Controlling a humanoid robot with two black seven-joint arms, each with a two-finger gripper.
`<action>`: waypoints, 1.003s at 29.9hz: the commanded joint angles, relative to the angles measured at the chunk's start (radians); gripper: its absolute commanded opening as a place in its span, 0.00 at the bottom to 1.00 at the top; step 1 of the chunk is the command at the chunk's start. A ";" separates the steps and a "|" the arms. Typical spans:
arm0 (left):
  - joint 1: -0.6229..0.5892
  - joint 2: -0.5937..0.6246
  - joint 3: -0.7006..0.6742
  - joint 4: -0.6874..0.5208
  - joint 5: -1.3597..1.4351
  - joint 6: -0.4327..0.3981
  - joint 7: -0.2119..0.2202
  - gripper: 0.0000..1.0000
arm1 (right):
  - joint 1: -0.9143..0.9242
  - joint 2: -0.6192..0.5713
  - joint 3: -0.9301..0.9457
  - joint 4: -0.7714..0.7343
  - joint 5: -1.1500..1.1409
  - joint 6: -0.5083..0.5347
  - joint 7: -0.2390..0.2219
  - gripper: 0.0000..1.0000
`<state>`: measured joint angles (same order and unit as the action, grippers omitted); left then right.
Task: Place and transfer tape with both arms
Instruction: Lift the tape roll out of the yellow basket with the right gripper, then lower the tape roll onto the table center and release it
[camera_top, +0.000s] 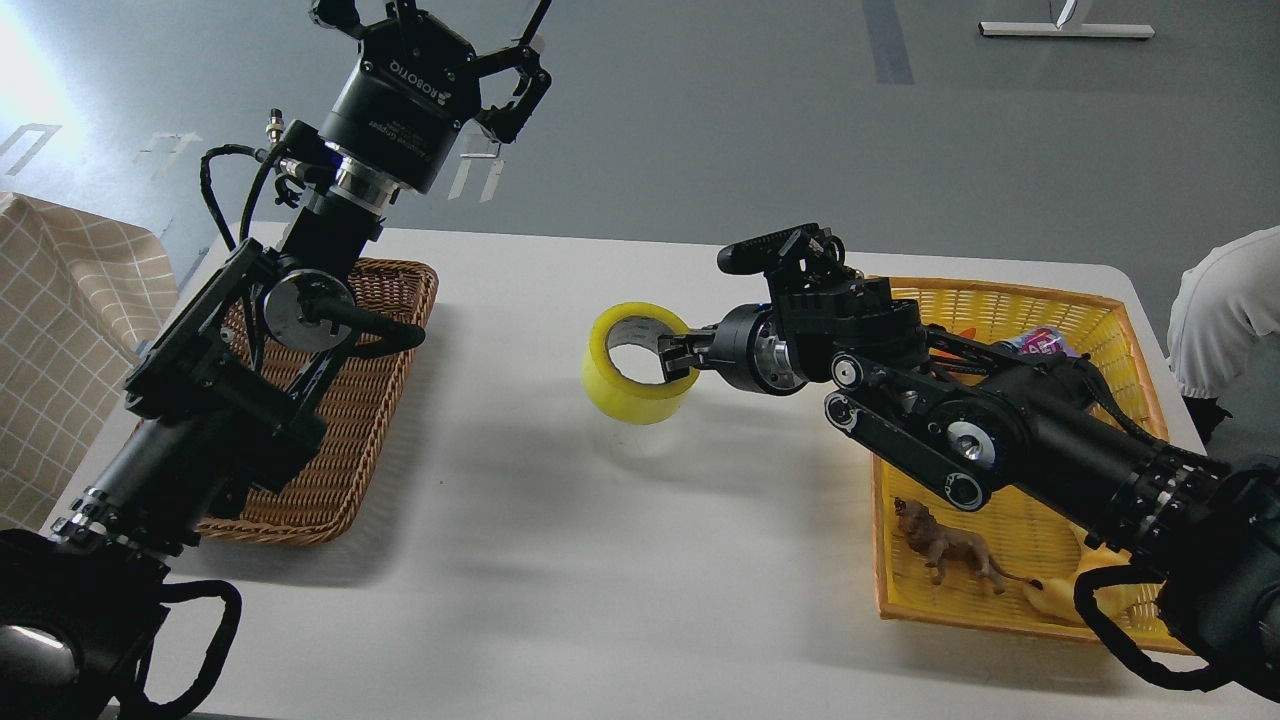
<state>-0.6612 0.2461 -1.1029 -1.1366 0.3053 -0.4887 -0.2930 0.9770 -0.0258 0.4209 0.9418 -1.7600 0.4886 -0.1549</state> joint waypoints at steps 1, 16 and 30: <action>0.002 -0.002 0.000 0.000 0.000 0.000 0.000 0.98 | 0.000 0.009 -0.027 -0.008 0.001 0.000 0.000 0.12; 0.003 -0.007 0.000 0.000 -0.002 0.000 0.000 0.98 | -0.001 0.026 -0.088 -0.126 0.011 0.000 -0.002 0.17; 0.006 -0.008 -0.002 0.000 0.000 0.000 0.000 0.98 | 0.003 0.026 -0.116 -0.150 0.014 0.000 -0.002 0.18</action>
<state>-0.6557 0.2391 -1.1038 -1.1366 0.3037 -0.4887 -0.2930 0.9802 0.0001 0.3050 0.7917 -1.7475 0.4887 -0.1566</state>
